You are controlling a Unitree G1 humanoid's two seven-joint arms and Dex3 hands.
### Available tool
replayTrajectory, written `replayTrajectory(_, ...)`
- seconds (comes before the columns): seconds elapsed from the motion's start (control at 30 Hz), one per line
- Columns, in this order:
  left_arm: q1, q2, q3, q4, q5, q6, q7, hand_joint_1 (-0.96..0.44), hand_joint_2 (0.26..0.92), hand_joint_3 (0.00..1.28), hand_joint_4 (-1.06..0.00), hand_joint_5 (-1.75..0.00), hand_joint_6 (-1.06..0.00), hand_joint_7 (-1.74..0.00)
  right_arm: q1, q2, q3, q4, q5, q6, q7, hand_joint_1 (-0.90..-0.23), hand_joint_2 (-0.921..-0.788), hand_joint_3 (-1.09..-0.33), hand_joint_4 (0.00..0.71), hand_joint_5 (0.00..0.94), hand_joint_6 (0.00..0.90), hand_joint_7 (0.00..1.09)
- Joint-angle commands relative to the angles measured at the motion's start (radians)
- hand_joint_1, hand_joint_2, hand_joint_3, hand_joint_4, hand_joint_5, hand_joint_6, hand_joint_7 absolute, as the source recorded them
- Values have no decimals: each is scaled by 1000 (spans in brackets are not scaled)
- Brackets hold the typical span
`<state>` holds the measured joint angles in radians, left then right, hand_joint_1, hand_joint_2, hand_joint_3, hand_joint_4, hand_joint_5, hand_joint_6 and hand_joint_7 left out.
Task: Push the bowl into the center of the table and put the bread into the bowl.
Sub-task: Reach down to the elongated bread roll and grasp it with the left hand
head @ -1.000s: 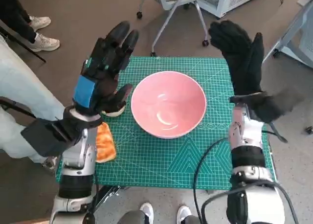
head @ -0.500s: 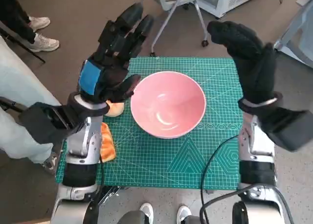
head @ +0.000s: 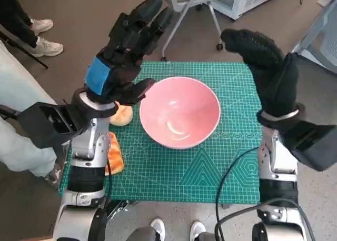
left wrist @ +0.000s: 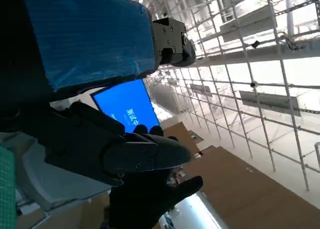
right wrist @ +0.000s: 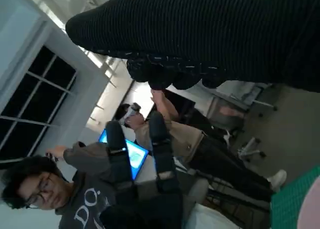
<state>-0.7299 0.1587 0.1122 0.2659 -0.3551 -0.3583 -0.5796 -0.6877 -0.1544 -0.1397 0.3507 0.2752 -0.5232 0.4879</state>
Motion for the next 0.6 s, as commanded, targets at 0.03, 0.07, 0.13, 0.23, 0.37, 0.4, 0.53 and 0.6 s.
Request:
replayTrajectory(0.03, -11, 20, 4, -11, 3, -10, -9, -661, 921, 372, -121, -6, 1, -509, 25, 1, 6, -8, 13, 23, 1, -681, -921, -745, 164, 0, 15, 546)
replayTrajectory(0.07, -9, 23, 5, -17, 4, -9, -9, -662, 921, 370, -121, -6, 1, -510, 26, 2, 6, -10, 14, 23, 1, -682, -921, -745, 164, 0, 14, 548)
replayTrajectory(0.13, -1, 38, 6, -33, 15, -8, -5, -665, 921, 367, -122, -6, 1, -511, 28, 4, 7, -9, 16, 23, 1, -683, -921, -744, 165, 0, 13, 551)
replayTrajectory(0.23, 14, 85, 17, -65, 41, -10, -2, -672, 921, 364, -123, -6, 1, -513, 32, 5, 9, -16, 9, 22, -6, -684, -921, -744, 164, 0, 11, 555)
replayTrajectory(0.37, 41, 178, 42, -133, 92, -20, -8, -675, 921, 343, -136, -12, 1, -570, 39, 5, 13, -24, 1, 15, -13, -690, -921, -744, 165, 0, 8, 561)
replayTrajectory(0.4, 49, 199, 48, -150, 103, -23, -9, -659, 921, 305, -149, -18, 1, -599, 40, 5, 14, -25, -1, 13, -14, -691, -921, -744, 164, 0, 7, 562)
replayTrajectory(0.53, 88, 331, 88, -248, 138, -12, -40, -545, 895, 148, -203, -36, -6, -667, 39, 4, 14, -15, -3, 1, -13, -686, -921, -747, 164, 0, 3, 568)
replayTrajectory(0.6, 103, 381, 102, -280, 135, 4, -60, -448, 846, 78, -241, -50, -27, -682, 38, 3, 14, -12, -3, -1, -13, -681, -921, -749, 163, 0, 0, 572)
